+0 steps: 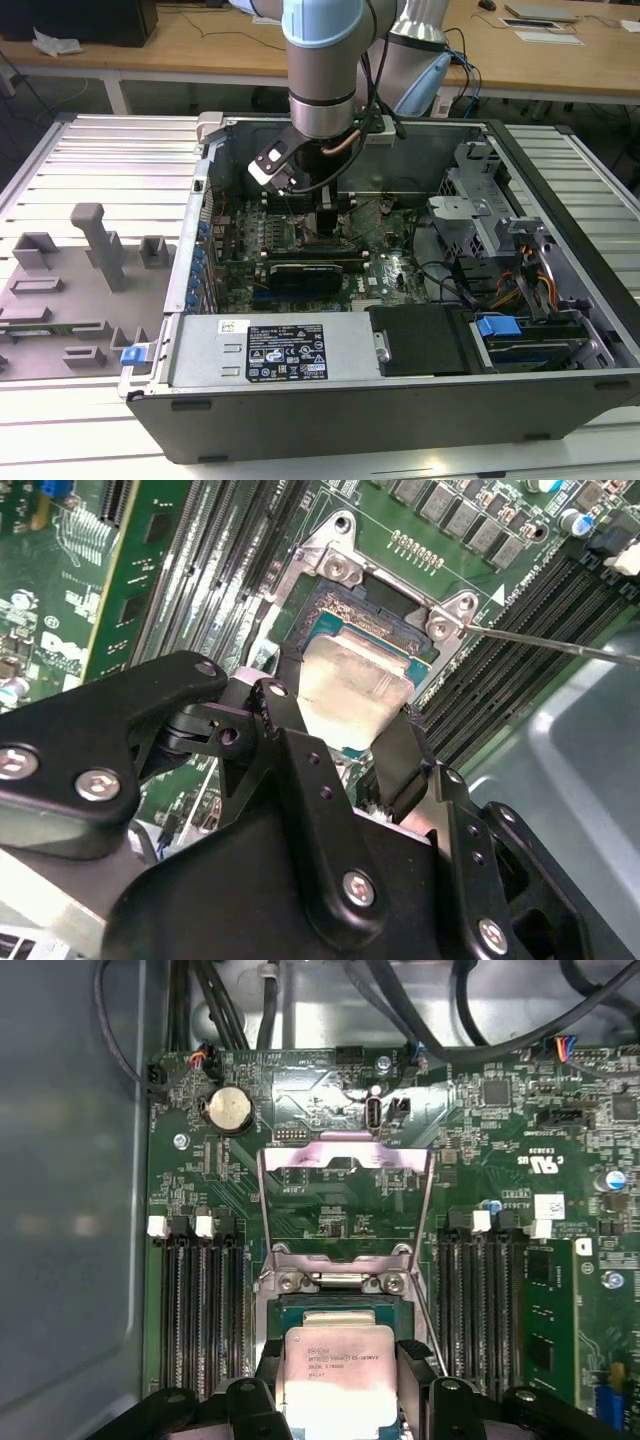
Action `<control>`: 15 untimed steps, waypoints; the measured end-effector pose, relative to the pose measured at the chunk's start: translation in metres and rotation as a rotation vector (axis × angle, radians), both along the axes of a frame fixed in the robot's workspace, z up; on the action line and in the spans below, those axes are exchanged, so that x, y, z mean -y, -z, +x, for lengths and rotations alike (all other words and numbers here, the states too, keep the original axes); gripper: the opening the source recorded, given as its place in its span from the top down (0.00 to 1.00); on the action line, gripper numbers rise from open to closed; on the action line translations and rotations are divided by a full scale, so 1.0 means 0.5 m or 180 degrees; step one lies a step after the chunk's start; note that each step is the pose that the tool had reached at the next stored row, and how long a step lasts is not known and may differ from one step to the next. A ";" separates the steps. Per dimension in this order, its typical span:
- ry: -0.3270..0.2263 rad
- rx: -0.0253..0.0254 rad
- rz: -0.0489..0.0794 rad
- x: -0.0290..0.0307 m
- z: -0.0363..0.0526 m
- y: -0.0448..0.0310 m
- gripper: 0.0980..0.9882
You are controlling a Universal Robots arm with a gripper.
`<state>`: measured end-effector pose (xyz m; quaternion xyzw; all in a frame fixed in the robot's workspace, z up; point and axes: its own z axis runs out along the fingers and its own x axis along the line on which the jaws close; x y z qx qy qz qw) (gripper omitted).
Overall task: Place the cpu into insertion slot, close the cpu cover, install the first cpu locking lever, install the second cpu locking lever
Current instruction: 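Place the cpu into insertion slot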
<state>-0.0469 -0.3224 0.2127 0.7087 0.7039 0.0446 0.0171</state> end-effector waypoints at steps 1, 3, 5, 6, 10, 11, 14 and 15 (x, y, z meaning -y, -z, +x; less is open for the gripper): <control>0.0000 0.0000 0.0000 0.000 0.000 0.002 0.51; 0.0000 -0.0001 0.0000 -0.001 -0.001 0.008 0.51; 0.0000 -0.0001 -0.0001 -0.001 -0.002 0.013 0.51; 0.0000 -0.0001 -0.0001 -0.001 -0.002 0.013 0.51; 0.0000 0.0000 0.0001 0.000 -0.002 0.014 0.51; 0.0000 0.0000 0.0001 0.000 -0.002 0.014 0.51; 0.0000 -0.0001 0.0000 0.001 -0.002 0.017 0.51; 0.0000 -0.0001 0.0000 0.001 -0.002 0.018 0.51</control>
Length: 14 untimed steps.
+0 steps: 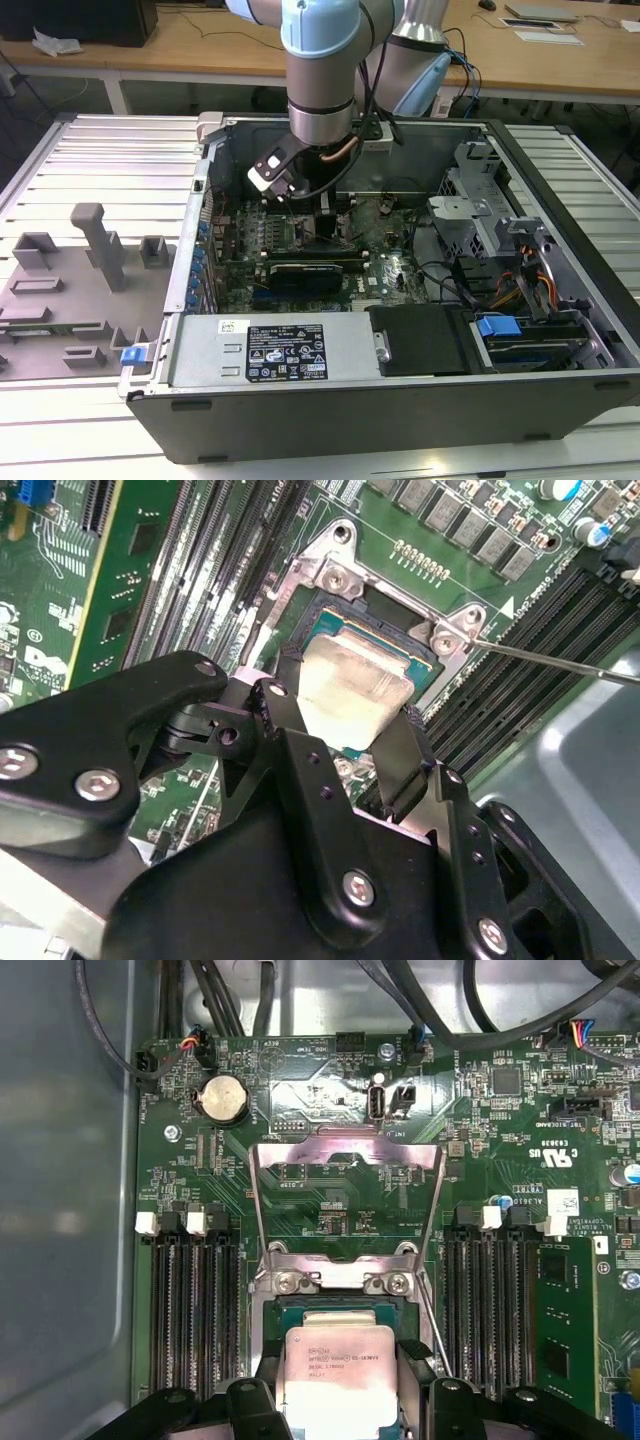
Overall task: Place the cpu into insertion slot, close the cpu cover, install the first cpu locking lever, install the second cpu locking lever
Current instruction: 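Place the cpu into insertion slot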
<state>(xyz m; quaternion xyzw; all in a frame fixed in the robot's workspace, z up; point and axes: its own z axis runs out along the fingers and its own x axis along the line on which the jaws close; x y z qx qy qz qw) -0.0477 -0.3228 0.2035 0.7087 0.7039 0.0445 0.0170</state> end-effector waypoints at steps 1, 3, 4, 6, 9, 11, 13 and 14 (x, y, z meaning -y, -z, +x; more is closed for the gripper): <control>0.0000 0.0000 -0.0001 0.000 0.000 0.001 0.51; 0.0000 0.0000 0.0001 0.000 0.000 0.003 0.51; 0.0000 0.0000 0.0000 0.000 0.000 0.005 0.51; 0.0000 0.0000 0.0000 0.000 0.000 0.006 0.51; 0.0000 0.0000 0.0000 0.000 0.000 0.006 0.51; 0.0001 0.0000 0.0000 0.000 0.000 0.006 0.51; 0.0002 0.0000 0.0000 0.000 0.000 0.006 0.51; 0.0002 0.0000 0.0000 0.000 0.000 0.006 0.51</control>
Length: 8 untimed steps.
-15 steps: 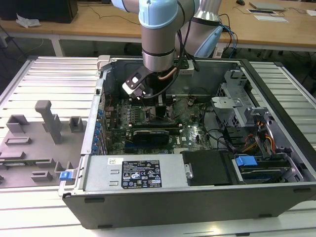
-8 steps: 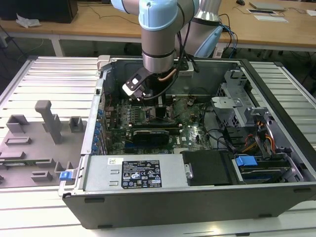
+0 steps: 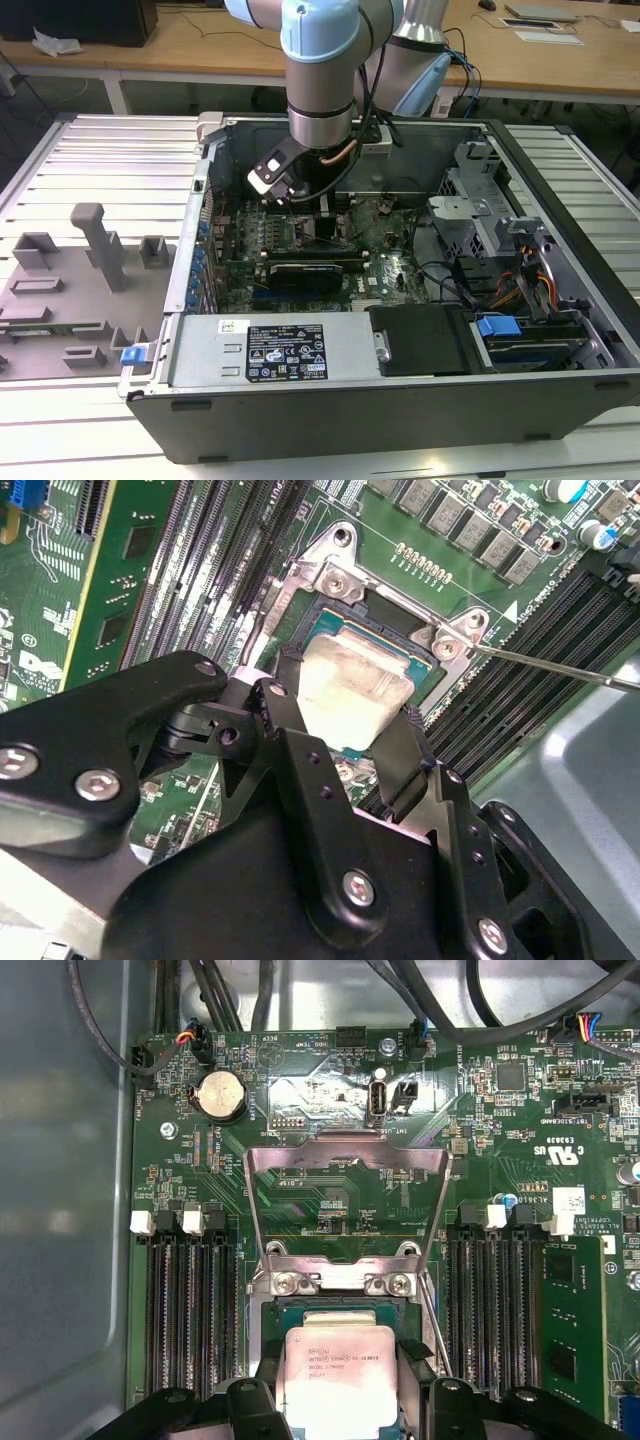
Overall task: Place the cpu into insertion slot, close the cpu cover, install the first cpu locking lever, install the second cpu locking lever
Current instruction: 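Place the cpu into insertion slot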
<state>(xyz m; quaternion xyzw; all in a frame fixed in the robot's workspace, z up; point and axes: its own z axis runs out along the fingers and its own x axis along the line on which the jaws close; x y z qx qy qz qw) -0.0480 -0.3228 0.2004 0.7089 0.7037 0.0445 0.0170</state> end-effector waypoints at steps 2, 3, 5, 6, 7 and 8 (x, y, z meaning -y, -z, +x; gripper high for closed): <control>0.0000 0.0000 0.0000 0.000 0.000 0.000 0.51; 0.0000 0.0000 0.0000 0.000 0.000 0.000 0.50; 0.0000 0.0000 0.0000 0.000 0.000 0.000 0.43; 0.0001 0.0000 0.0000 0.000 0.000 0.000 0.43; 0.0001 0.0000 0.0000 0.000 0.000 0.000 0.43; 0.0001 0.0000 0.0000 0.000 0.000 -0.001 0.43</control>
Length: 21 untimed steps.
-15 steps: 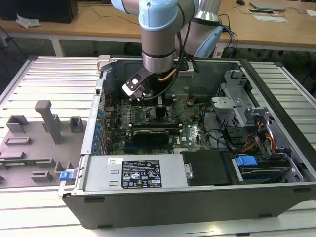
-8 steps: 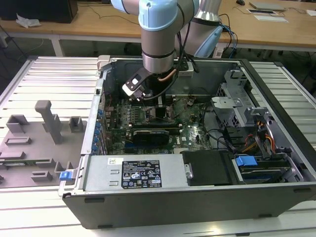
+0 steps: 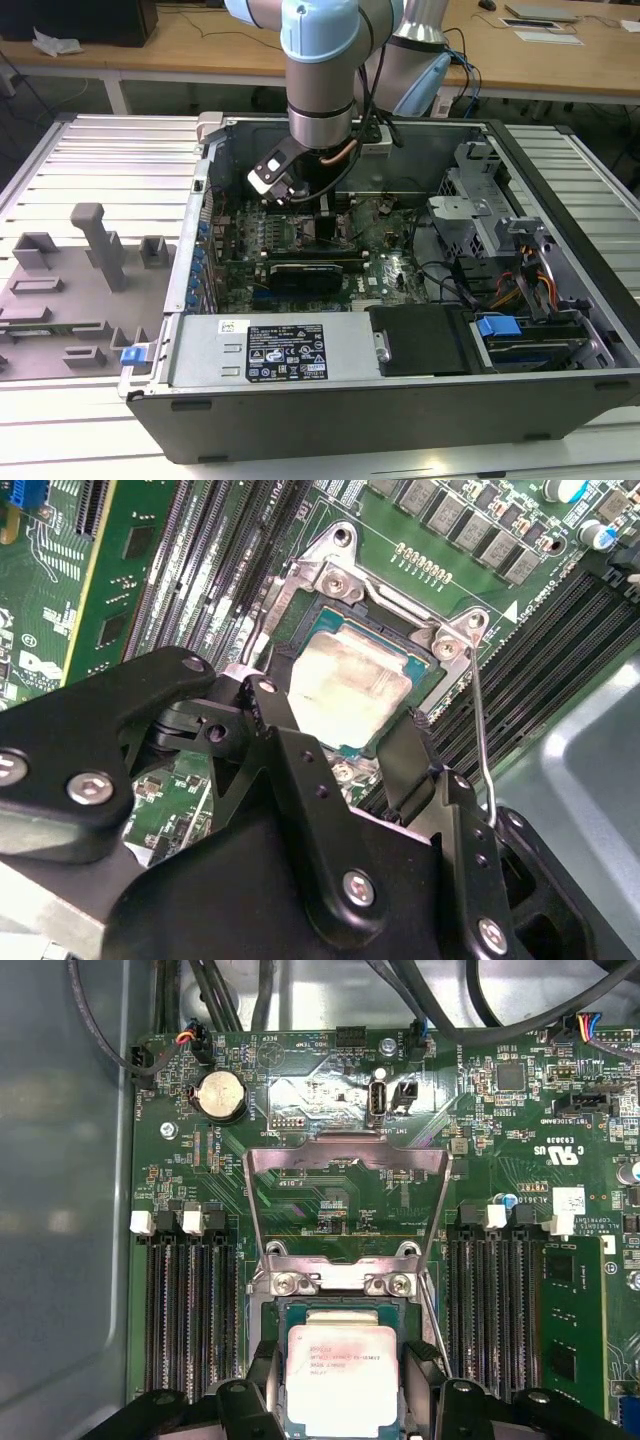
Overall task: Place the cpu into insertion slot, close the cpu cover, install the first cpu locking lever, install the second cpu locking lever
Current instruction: 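Place the cpu into insertion slot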
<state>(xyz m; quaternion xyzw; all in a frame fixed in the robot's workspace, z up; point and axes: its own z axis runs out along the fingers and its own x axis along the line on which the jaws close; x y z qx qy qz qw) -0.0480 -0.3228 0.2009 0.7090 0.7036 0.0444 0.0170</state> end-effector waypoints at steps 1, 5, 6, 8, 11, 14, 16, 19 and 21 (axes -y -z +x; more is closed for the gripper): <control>0.0000 0.0000 0.0000 0.000 0.000 -0.001 0.43; 0.0001 0.0001 0.0003 0.000 -0.002 -0.005 0.43; 0.0000 0.0006 0.0011 0.000 -0.006 -0.007 0.43; 0.0000 0.0012 0.0023 0.000 -0.012 -0.007 0.43; 0.0000 0.0023 0.0035 0.000 -0.024 -0.008 0.43; 0.0000 0.0040 0.0043 0.000 -0.041 -0.008 0.43; 0.0000 0.0059 0.0044 0.000 -0.059 -0.008 0.43; 0.0000 0.0068 0.0044 0.000 -0.067 -0.008 0.43; -0.0001 0.0069 0.0044 0.000 -0.067 -0.008 0.43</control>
